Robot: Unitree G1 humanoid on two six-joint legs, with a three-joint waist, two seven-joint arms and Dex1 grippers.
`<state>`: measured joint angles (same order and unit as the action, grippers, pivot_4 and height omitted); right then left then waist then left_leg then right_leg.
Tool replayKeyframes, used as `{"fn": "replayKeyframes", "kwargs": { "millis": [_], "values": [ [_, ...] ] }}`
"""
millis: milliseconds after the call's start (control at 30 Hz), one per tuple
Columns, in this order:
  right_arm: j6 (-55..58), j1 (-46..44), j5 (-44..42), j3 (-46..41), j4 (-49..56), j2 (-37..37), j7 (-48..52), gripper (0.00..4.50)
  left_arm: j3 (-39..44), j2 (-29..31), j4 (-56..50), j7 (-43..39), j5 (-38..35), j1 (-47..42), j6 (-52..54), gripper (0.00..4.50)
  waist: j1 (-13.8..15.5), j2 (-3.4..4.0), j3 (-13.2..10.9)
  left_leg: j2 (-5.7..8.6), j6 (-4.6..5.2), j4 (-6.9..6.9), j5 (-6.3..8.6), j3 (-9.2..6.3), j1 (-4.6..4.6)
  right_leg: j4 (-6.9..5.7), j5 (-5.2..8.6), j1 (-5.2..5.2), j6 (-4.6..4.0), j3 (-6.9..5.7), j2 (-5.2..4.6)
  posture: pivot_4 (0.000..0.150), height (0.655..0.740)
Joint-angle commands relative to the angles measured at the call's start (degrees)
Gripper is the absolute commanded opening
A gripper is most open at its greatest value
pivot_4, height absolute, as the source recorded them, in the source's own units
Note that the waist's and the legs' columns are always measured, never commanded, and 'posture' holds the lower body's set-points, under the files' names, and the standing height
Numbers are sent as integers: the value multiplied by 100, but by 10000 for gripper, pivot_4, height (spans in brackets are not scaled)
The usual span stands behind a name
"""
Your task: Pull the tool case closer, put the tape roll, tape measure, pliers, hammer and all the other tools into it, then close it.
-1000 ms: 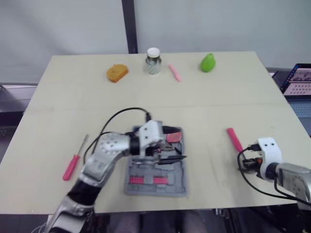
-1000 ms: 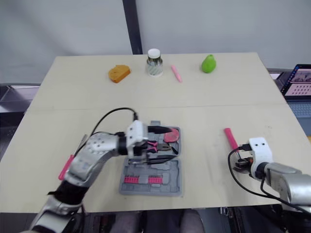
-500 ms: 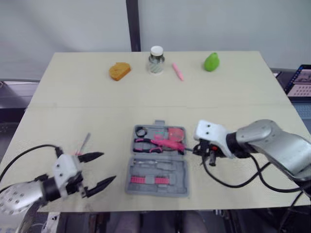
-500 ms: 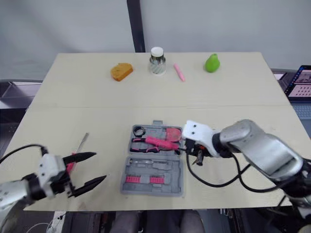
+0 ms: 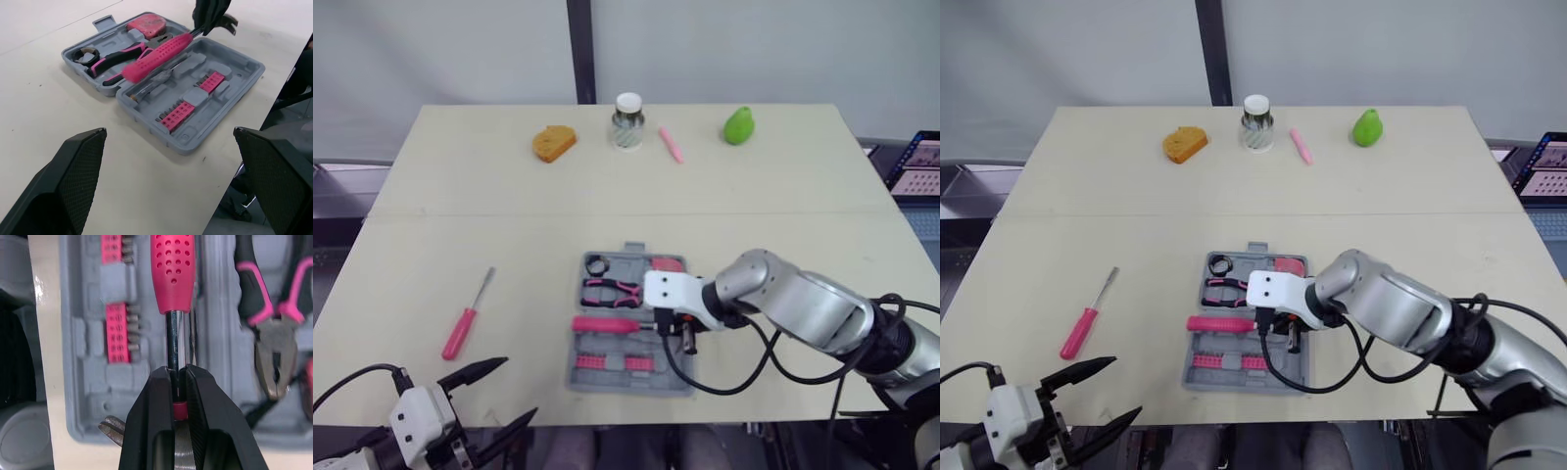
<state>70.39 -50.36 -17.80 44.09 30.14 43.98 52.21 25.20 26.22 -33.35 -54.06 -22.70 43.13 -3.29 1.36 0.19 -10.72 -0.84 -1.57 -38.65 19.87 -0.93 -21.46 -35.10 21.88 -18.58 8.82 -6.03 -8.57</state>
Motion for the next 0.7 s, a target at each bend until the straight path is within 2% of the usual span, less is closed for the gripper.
{"fn": "replayKeyframes", "kwargs": {
  "millis": [33,700],
  "values": [
    [115,-6,64,65,209,-92,-129,1000,-92,-19,-270,142,27,119,-92,45000,-12,0,0,0,0,0,0,0,0,0,0,0,0,0,0,1500,7400],
    [94,138,306,563,244,-244,-374,1000,-122,151,-397,399,-16,178,40,45000,-22,1,0,-2,-1,3,0,3,1,-2,0,-4,0,1,2,1500,7400]
  ]
}}
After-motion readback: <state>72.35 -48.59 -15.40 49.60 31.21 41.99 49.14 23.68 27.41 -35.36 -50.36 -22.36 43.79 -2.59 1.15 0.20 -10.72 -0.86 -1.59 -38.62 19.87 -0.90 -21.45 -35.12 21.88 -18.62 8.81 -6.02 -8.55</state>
